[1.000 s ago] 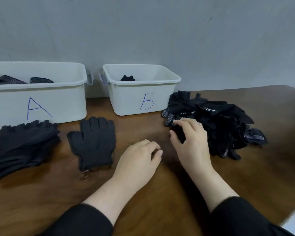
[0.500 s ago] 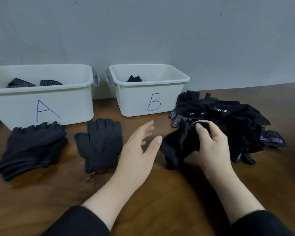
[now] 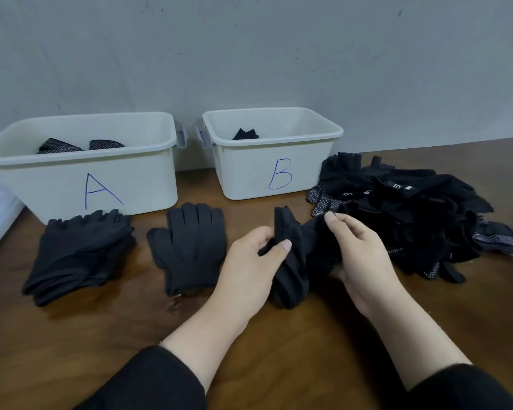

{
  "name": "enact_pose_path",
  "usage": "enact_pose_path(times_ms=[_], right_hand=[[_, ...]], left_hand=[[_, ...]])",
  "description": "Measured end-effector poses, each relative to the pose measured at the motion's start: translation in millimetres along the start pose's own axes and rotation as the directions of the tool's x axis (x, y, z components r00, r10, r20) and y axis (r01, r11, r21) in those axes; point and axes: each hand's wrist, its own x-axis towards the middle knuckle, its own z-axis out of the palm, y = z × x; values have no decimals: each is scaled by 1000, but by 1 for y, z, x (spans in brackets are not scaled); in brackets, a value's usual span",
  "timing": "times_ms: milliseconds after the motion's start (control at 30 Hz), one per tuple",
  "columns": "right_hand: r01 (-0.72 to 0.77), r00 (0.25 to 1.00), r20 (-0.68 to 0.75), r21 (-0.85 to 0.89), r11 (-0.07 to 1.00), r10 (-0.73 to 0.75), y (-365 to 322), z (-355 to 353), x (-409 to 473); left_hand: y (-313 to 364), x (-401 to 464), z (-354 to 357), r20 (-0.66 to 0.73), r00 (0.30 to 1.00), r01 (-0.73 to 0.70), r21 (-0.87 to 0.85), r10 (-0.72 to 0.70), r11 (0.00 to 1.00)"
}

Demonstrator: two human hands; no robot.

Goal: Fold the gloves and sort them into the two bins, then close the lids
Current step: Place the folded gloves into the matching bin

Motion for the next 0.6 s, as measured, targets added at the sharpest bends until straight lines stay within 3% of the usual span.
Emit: enact_pose_path(times_ms=[167,367,433,500,533,600], right_hand=[[-25,964,265,52,998,10,1,2,-5],[75,993,95,8,997,-75,5,11,2],[93,991,95,-8,996,-92,4,12,13],[140,988,100,-225,964,-120,9,14,25],[157,987,95,-426,891,-129,12,14,30],[177,979,61,-727,663,-194,17,14,30]], left_hand=[[4,0,-5,-108,993,24,-149,-40,989],[4,-1,-11,-124,990,33,-229,-62,973],[1,-2,-17,-176,984,22,-30,-27,999],[-5,-2,-26,-219,972,3,394,90,919],[-7,-4,-31,-228,962,2,559,152,829],[-6,-9,-40,-242,942,4,701,233,713]])
